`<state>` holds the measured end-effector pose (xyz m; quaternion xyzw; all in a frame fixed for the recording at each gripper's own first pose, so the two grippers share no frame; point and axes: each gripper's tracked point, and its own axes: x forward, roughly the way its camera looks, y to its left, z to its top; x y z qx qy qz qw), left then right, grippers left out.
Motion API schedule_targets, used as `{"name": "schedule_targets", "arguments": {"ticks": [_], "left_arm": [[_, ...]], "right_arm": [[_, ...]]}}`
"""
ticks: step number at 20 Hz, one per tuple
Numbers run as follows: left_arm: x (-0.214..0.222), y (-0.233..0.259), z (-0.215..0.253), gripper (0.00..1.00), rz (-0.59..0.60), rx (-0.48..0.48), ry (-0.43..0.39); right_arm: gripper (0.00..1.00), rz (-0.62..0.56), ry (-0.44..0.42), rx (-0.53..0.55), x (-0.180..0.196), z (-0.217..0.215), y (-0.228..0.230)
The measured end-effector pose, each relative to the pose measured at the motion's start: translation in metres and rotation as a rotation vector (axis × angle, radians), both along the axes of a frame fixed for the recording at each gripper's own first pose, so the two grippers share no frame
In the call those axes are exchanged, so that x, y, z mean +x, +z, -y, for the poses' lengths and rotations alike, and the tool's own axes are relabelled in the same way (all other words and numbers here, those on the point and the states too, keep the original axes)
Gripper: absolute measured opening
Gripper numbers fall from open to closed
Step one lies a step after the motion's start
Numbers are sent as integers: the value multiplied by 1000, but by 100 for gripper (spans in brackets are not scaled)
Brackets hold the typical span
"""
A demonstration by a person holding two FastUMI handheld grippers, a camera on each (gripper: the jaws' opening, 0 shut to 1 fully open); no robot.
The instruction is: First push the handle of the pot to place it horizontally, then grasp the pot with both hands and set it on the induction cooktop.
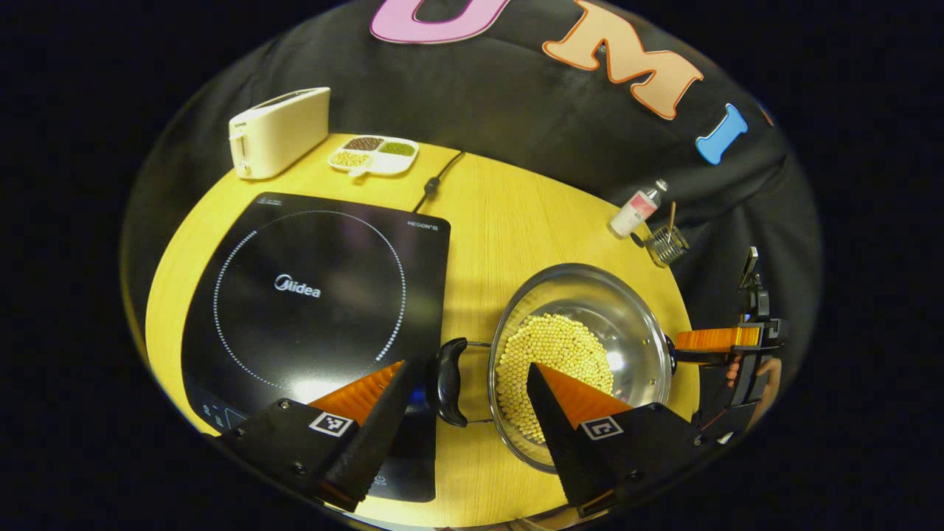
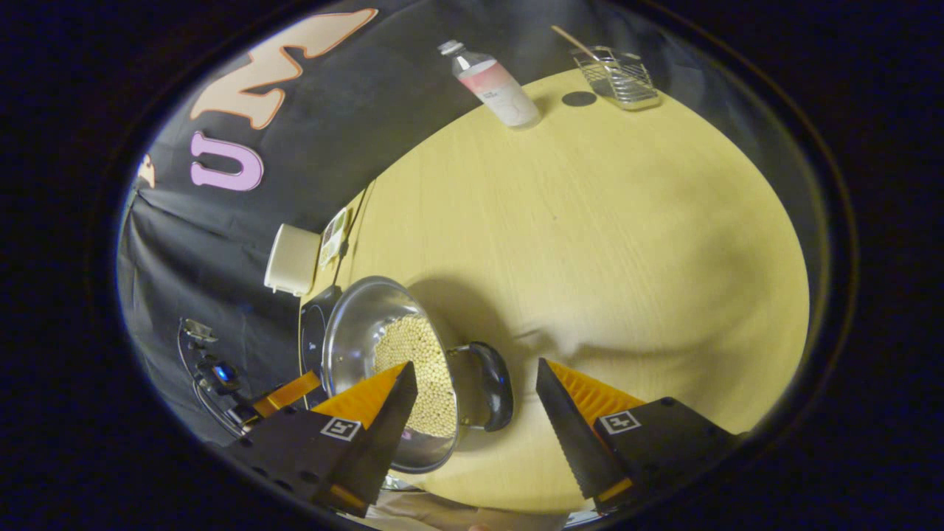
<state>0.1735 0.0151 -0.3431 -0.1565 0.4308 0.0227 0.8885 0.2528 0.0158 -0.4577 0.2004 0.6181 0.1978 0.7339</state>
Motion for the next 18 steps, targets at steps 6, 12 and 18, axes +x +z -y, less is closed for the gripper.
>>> {"name": "schedule_targets", "arguments": {"ticks": [6,12,18], "left_arm": [[6,-13,9,92,-65,14,-70],[15,-20,5,84,-101,91,-103],[18,-22,16,70,-128,100,-141]], "right_arm": [[91,-36,55,7,-7,-13,-12],[98,-61,88,10,-11,-20,-21],[85,-60,127,-51,-16,-8,-32]]}}
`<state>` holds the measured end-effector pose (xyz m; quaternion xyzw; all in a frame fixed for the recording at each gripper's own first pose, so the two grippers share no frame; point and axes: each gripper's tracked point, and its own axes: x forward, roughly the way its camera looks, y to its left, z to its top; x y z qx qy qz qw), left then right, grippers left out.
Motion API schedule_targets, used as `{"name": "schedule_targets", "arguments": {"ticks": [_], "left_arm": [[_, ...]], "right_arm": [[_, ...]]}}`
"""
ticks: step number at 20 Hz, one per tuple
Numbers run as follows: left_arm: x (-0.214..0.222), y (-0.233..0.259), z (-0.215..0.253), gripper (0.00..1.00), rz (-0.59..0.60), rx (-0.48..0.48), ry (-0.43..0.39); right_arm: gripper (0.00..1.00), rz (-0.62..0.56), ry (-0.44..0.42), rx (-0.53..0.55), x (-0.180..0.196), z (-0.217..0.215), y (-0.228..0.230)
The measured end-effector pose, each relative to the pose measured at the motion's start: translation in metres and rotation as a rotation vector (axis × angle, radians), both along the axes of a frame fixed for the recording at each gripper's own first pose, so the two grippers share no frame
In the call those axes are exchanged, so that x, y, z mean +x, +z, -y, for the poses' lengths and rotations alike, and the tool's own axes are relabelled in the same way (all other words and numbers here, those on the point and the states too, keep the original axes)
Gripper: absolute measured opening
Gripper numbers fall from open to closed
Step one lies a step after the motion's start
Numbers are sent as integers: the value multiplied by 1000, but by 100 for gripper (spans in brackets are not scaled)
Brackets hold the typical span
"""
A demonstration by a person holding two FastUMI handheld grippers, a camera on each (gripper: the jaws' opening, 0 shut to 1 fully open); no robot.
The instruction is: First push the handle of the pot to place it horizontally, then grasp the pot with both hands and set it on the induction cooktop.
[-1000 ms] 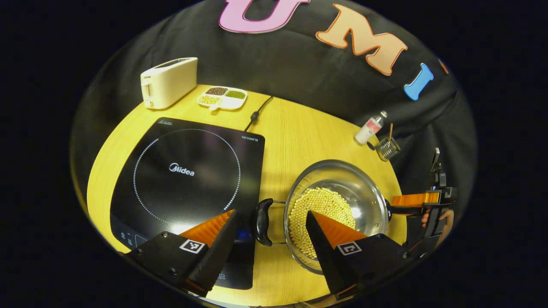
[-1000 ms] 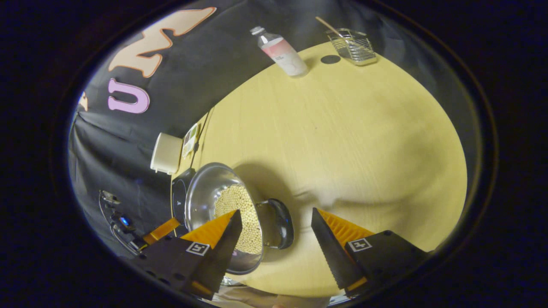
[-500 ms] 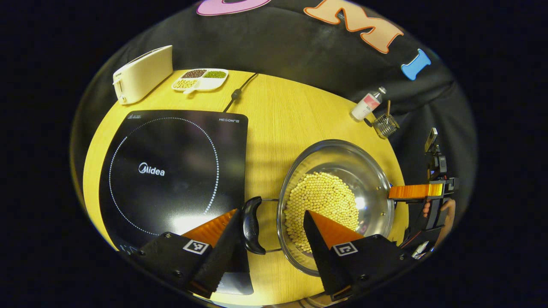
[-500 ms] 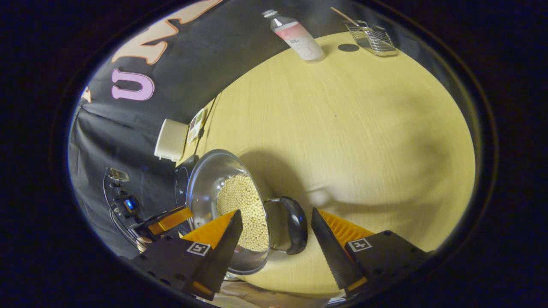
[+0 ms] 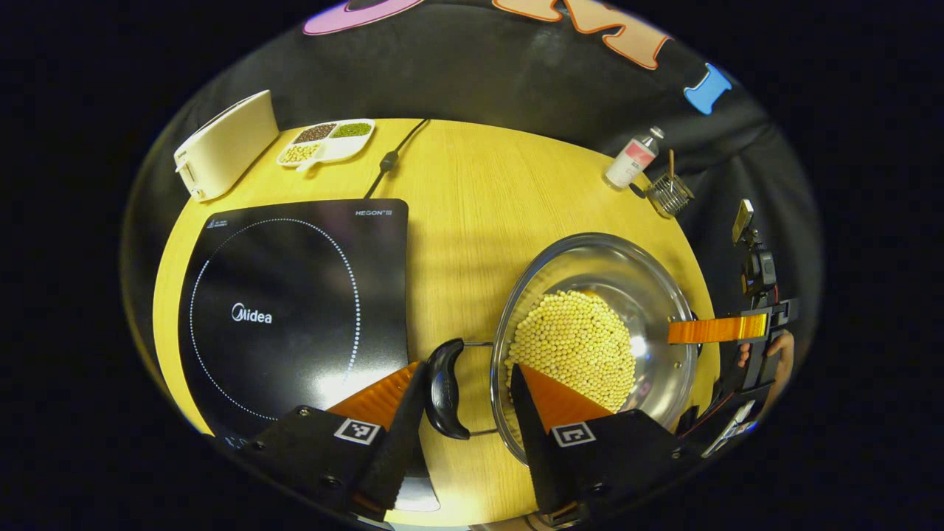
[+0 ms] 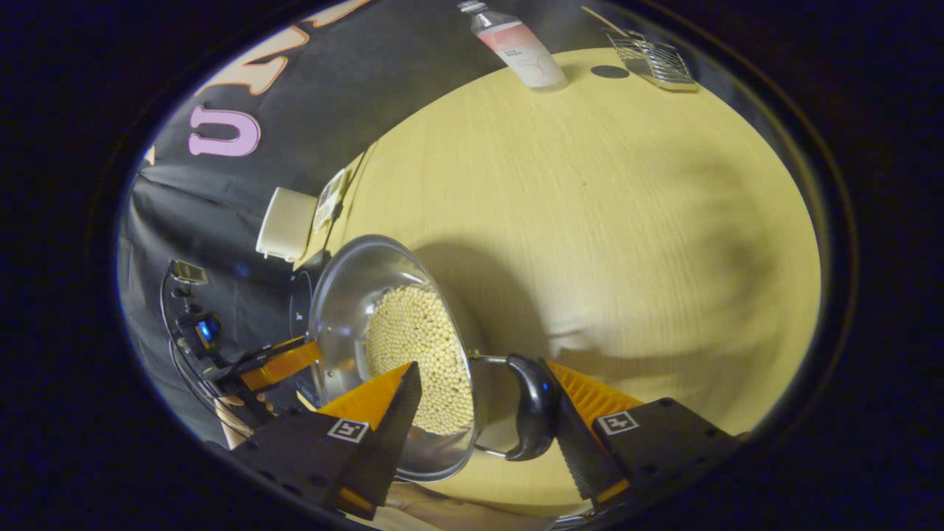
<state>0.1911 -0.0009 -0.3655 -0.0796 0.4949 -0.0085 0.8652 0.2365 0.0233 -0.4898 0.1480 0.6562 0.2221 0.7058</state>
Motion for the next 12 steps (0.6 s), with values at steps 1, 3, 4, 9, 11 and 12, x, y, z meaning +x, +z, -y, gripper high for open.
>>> {"name": "schedule_targets", "arguments": {"ticks": [1,3,4,9,11,12], "left_arm": [[0,1,2,70,-5,3,-6],[1,-2,5,70,-18,1,-18],[1,-3,7,70,-23,-4,-25],[2,-14,14,70,-61,-21,-22],[5,-23,15,65,-72,-31,-9],[2,-22,13,64,-85,-31,-11]], "right_arm": [[77,2,3,-9,0,3,-2],[78,10,5,-36,0,11,-7],[75,7,4,-41,1,13,-9],[62,14,50,-98,-5,21,-21],[58,8,26,-108,1,26,-25],[54,-9,7,-93,-1,24,-25]]}}
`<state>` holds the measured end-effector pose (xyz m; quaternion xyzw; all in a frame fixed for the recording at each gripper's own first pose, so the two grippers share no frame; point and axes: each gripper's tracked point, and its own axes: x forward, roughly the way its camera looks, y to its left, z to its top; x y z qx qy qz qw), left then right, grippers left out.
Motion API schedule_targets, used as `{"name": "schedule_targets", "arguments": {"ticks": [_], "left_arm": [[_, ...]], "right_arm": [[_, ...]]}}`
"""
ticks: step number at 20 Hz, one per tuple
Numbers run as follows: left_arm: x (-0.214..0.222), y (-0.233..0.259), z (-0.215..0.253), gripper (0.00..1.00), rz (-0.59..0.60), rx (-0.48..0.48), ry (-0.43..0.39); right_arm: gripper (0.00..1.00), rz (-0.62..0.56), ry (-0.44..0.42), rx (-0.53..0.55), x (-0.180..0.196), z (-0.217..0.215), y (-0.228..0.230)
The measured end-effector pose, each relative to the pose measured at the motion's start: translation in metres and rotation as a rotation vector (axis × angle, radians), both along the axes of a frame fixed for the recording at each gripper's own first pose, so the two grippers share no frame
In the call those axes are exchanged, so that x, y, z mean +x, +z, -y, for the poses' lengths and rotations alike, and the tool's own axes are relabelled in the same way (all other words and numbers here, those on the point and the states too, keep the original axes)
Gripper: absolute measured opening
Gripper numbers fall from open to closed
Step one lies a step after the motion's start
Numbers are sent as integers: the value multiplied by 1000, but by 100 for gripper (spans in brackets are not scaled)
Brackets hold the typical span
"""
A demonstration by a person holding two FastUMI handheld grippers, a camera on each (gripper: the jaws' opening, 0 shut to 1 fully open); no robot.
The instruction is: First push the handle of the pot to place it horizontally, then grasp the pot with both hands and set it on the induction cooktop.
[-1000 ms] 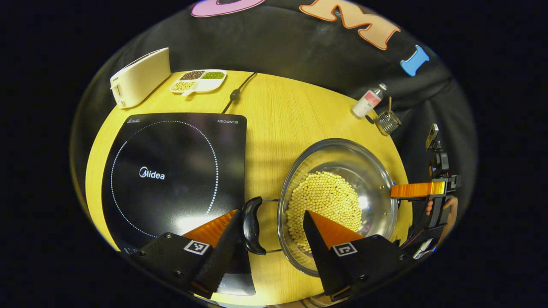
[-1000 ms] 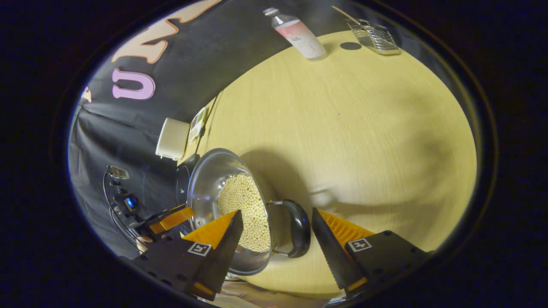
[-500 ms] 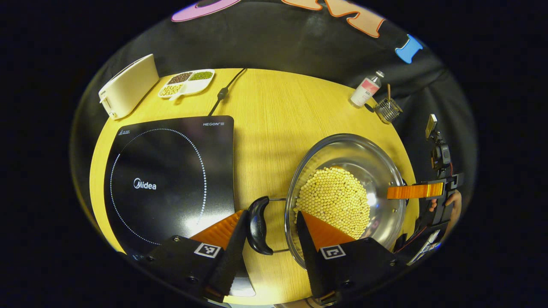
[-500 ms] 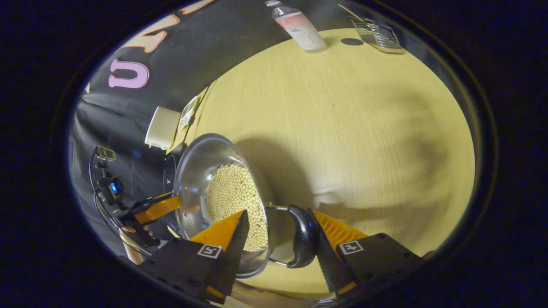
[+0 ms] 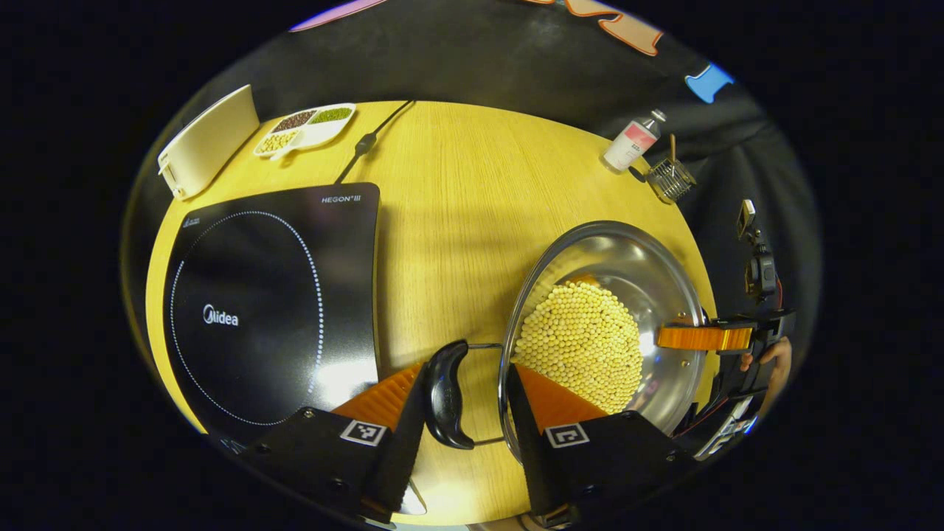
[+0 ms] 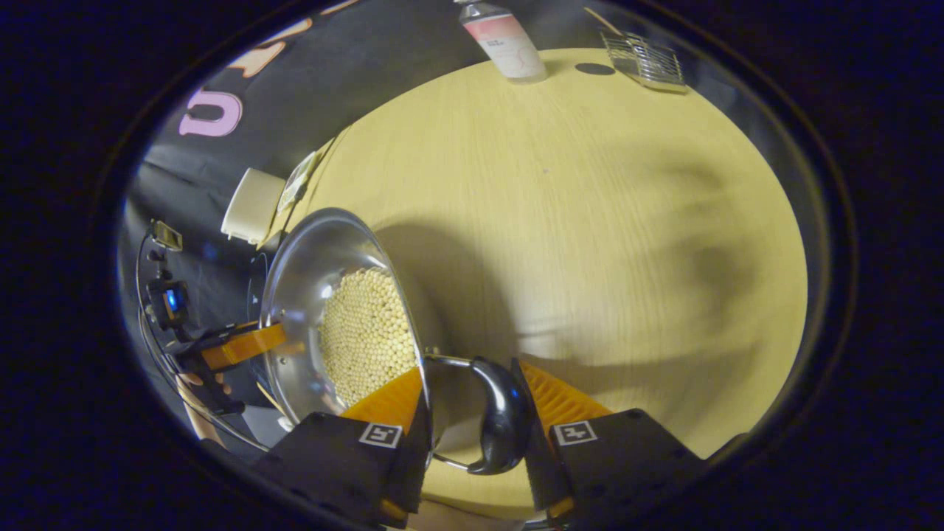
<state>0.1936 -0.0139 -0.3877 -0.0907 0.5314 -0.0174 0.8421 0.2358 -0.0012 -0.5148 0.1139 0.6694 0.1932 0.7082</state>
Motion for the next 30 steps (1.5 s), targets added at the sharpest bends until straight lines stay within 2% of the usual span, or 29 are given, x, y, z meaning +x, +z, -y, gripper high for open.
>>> {"name": "schedule_targets", "arguments": {"ticks": [1,2,3,4,5,6,9,12,22,24,27,30], "left_arm": [[0,-2,-1,62,-7,4,-3],[0,-5,0,63,-15,3,-5],[0,-4,-1,65,-19,4,-4],[0,-4,-1,62,-21,4,1],[1,-5,-2,59,-14,2,8],[0,-5,-3,60,-8,-2,24],[0,-1,2,60,17,1,56],[-3,1,9,55,30,1,51],[-30,34,22,55,31,10,-12],[-36,43,19,53,25,15,-28],[-42,55,5,57,22,27,-48],[-51,69,-18,56,25,30,-57]], "right_arm": [[59,-10,-14,15,3,-3,-3],[52,-14,-13,20,0,-4,-4],[57,-12,-12,23,0,-2,0],[57,-12,-9,27,1,-2,0],[57,-12,-11,36,0,-1,0],[51,-7,-19,50,1,-2,0],[53,21,-37,54,5,0,1],[53,40,-40,41,6,9,8],[53,58,-83,29,-29,26,50],[53,54,-98,29,-39,22,59],[53,52,-113,32,-51,8,70],[53,62,-123,30,-59,-17,82]]}}
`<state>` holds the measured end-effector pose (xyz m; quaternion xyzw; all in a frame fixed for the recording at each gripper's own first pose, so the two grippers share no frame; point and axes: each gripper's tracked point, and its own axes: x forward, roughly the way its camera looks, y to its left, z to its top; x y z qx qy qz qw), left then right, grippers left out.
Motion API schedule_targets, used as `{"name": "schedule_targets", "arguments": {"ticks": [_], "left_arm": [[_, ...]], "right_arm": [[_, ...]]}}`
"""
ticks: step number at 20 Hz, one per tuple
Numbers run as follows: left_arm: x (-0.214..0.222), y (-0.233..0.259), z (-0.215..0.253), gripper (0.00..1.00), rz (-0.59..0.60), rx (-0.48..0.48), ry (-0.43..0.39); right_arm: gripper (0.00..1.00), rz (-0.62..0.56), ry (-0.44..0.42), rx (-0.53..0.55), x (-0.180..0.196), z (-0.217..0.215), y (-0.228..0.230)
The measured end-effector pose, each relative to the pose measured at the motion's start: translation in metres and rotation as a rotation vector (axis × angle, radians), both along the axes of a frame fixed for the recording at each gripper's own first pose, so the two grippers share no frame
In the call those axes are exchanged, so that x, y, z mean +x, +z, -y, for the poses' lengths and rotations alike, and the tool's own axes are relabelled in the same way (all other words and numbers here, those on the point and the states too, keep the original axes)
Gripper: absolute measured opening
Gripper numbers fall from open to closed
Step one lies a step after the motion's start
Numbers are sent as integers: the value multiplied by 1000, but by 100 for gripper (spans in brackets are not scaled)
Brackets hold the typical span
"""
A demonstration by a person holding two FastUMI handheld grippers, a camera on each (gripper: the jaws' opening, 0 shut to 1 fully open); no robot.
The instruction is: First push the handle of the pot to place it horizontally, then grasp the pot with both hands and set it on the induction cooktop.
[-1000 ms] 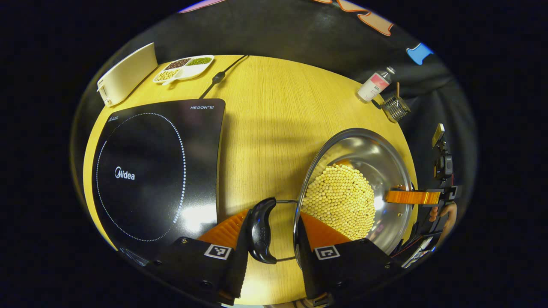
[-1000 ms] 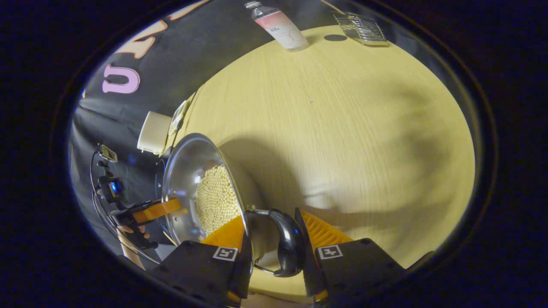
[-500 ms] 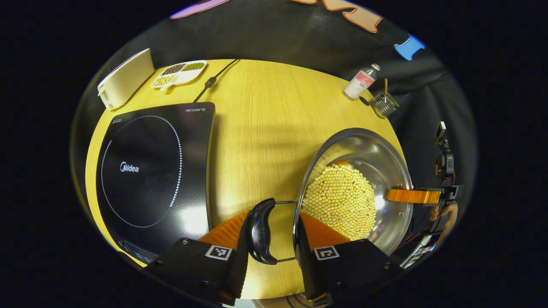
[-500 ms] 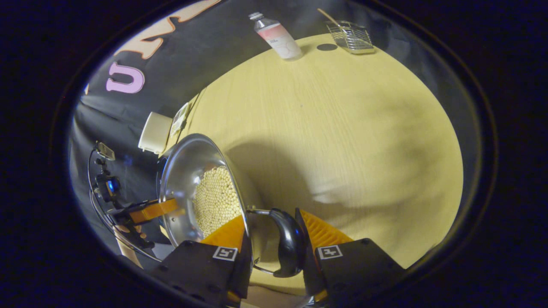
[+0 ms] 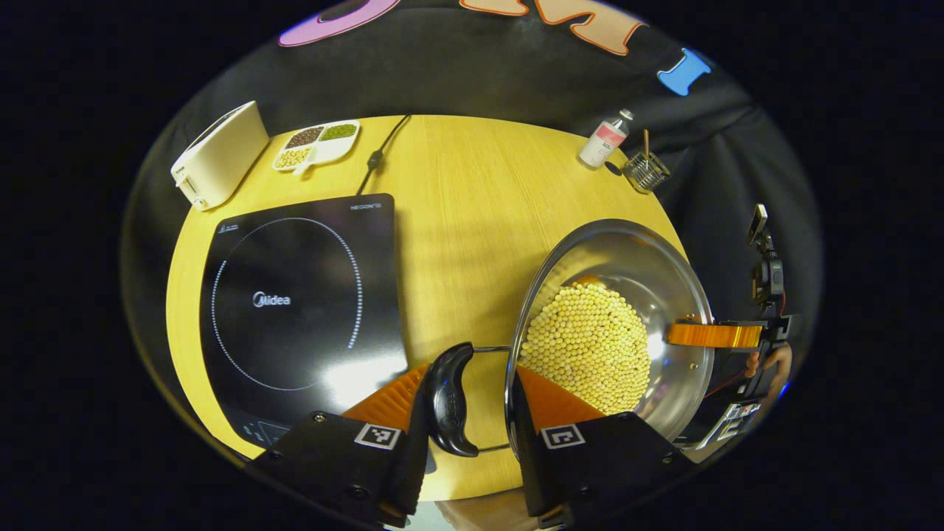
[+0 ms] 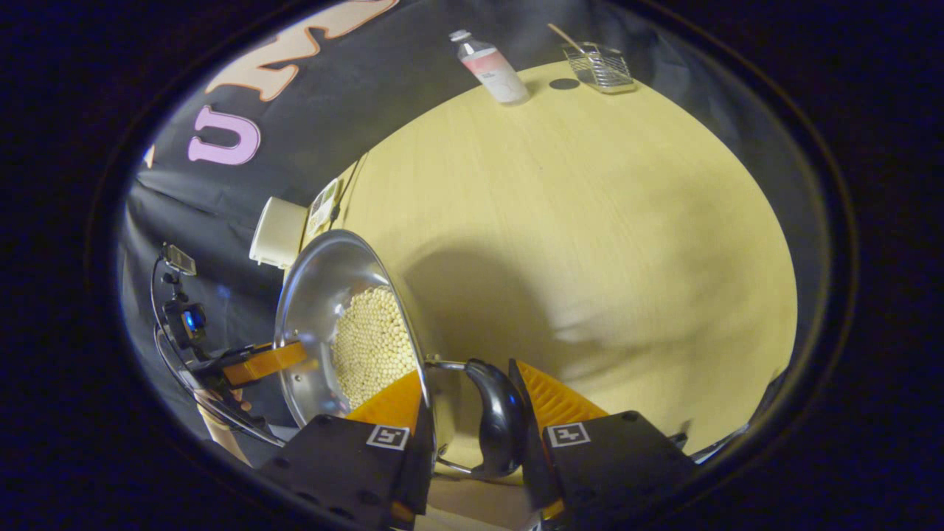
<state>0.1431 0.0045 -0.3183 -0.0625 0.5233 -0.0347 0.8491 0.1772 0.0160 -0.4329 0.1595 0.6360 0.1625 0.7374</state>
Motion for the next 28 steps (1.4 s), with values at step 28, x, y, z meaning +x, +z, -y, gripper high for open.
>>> {"name": "schedule_targets", "arguments": {"ticks": [28], "left_arm": [[11,22,-288,54,171,72,-4]], "right_arm": [[53,137,-6,-102,-11,-286,7]]}}
